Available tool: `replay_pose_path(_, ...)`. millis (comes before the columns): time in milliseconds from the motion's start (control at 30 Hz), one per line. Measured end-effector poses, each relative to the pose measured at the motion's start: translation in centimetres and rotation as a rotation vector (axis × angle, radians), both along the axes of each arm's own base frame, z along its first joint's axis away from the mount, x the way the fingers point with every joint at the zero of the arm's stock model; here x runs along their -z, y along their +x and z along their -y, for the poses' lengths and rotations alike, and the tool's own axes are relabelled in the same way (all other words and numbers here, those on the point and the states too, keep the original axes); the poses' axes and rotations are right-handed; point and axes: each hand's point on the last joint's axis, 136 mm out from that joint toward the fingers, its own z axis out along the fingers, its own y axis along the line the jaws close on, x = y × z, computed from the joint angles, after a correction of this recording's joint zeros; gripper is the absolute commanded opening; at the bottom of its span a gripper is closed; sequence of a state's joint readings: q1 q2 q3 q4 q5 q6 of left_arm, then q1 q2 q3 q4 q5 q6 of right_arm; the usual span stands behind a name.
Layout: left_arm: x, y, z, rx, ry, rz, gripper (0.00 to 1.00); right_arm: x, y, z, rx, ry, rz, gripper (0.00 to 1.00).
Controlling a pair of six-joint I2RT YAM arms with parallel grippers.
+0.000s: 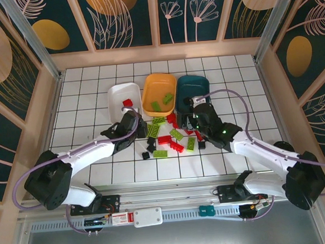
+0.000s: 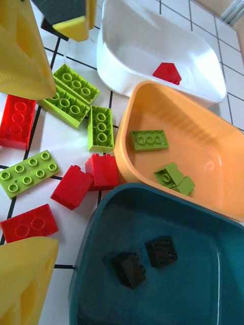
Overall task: Sort the legos into containers by color
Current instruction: Place the lego in the container.
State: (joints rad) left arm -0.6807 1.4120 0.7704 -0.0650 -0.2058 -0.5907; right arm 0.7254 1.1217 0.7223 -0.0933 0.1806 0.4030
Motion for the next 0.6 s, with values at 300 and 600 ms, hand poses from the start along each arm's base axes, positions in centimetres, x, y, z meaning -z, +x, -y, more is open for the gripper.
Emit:
replay_pose_path(300,-2.9,2.1,2.8,0.050,-0.046,0.024,0.24,0.9,-0.9,1.1,0.024,0.004,-0.020,0.72)
replay_pose_path(600,-3.4,4.0,5.9,0.098,-0.083,0.001,0.22,1.3,-1.5,1.7,0.039,0.018,-0.032,0.72)
